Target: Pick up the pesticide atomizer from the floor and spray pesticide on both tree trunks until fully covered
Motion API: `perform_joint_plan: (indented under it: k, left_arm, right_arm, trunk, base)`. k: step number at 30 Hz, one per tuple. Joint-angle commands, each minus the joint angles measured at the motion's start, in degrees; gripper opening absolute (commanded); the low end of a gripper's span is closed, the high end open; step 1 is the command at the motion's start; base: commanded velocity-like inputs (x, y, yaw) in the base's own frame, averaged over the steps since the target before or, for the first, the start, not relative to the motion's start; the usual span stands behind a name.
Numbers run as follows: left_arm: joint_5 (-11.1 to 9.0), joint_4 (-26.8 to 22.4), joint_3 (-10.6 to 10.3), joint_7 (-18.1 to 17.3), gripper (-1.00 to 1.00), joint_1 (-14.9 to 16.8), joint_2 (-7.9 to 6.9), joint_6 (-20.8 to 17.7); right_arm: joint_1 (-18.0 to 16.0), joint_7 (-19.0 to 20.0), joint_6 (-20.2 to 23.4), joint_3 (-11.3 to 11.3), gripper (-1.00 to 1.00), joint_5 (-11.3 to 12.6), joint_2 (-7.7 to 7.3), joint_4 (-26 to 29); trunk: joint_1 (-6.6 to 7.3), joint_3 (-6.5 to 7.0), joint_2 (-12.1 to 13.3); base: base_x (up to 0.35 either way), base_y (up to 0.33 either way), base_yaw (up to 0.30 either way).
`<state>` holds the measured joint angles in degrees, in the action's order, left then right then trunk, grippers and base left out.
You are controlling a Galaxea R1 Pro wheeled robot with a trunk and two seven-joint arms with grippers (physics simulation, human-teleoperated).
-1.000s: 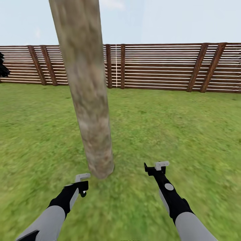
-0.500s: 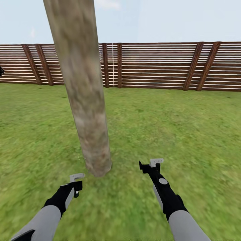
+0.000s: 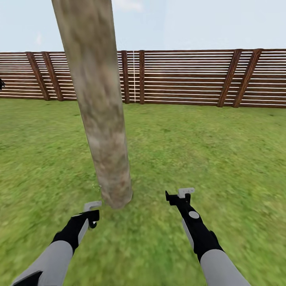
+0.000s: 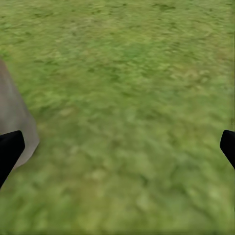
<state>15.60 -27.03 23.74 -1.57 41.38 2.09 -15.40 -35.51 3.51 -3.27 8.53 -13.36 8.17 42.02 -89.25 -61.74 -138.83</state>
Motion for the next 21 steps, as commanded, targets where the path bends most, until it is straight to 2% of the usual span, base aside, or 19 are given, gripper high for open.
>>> perform_joint_plan:
  k: [1,3,4,5,6,7,9,10,12,14,15,18,19,20,21]
  left_arm:
    - [0.19,-0.61,-1.0,-1.13,-1.0,0.12,0.76,-0.44]
    - [0.09,-3.1,-2.34,-1.92,-1.0,0.13,1.09,-1.77]
    - [0.01,-6.15,-2.69,-3.27,-1.0,0.06,0.82,-4.48]
    - [0.03,-9.42,-2.87,-6.25,-1.0,0.03,0.52,-7.69]
    - [0.23,-13.78,-2.98,-10.23,-1.0,-0.01,-0.02,-11.33]
    - [0.27,-16.88,-3.03,-12.27,-1.0,-0.08,-0.65,-14.03]
    - [0.24,-21.66,-3.07,-14.03,-1.0,-0.04,-2.1,-18.8]
    - [0.18,-24.44,-3.08,-14.55,-1.0,-0.05,-3.32,-21.62]
    - [0.2,-26.04,-3.08,-15.92,-1.0,-0.02,-4.1,-23.07]
    - [0.32,-26.67,-3.13,-18.83,-1.0,0.52,-4.6,-24.09]
    - [0.37,-27.49,-4.02,-20.64,-1.0,2.11,-5.24,-26.46]
    - [0.2,-28.16,-10.41,-22.38,-1.0,3.9,-8.46,-29.22]
    - [0.18,-28.21,-11.47,-23.65,-1.0,4.85,-9.18,-30.7]
    - [0.27,-28.24,-12.26,-26.44,-1.0,6.66,-10.05,-34.11]
    - [0.3,-28.25,-12.53,-28.38,-1.0,8.3,-10.79,-35.73]
  right_arm:
    - [0.0,0.0,0.01,0.0,1.0,0.0,0.0,-0.06]
    - [0.0,0.0,0.01,0.0,1.0,0.0,0.0,-0.18]
    - [0.0,0.0,0.0,0.01,1.0,0.0,0.0,-0.3]
    - [0.0,0.0,-0.01,0.02,1.0,0.0,0.0,-0.39]
    - [0.0,0.0,0.01,0.04,1.0,0.0,0.0,-0.44]
    - [0.0,0.0,0.01,0.06,1.0,0.0,0.0,-0.44]
    - [0.0,0.0,0.0,0.08,1.0,0.0,0.0,-0.44]
    - [0.0,0.0,0.01,0.09,1.0,0.0,0.0,-0.44]
    - [0.0,0.0,-0.02,0.09,1.0,0.0,0.0,-0.35]
    - [0.0,0.0,-0.06,0.09,1.0,-0.01,-0.05,-0.23]
    - [0.0,0.0,-0.06,0.1,1.0,-0.01,-0.08,-0.24]
    - [0.0,0.0,-0.07,0.17,1.0,-0.07,-0.16,-0.14]
    - [0.0,0.0,-0.07,0.17,1.0,-0.08,-0.17,-0.11]
    - [0.0,0.0,-0.07,0.17,1.0,-0.08,-0.17,-0.1]
    - [0.0,0.0,-0.07,0.17,1.0,-0.08,-0.17,-0.08]
  trunk:
    - [0.0,0.0,0.0]
    - [0.0,0.0,0.0]
    - [0.0,0.0,0.0]
    - [0.0,0.0,0.0]
    - [0.0,0.0,0.0]
    - [0.0,0.0,0.0]
    - [0.0,0.0,0.0]
    - [0.0,0.0,0.0]
    - [0.0,0.0,0.0]
    - [0.0,0.0,0.0]
    - [0.0,0.0,0.0]
    - [0.0,0.0,0.0]
    - [0.0,0.0,0.0]
    - [0.0,0.0,0.0]
    - [0.0,0.0,0.0]
  base:
    - [0.0,0.0,0.0]
    - [0.0,0.0,0.0]
    - [0.0,0.0,0.0]
    - [0.0,0.0,0.0]
    - [0.0,0.0,0.0]
    - [0.0,0.0,0.0]
    - [0.0,0.0,0.0]
    - [0.0,0.0,0.0]
    - [0.0,0.0,0.0]
    - [0.0,0.0,0.0]
    - [0.0,0.0,0.0]
    - [0.0,0.0,0.0]
    - [0.0,0.0,0.0]
    - [0.0,0.0,0.0]
    - [0.0,0.0,0.0]
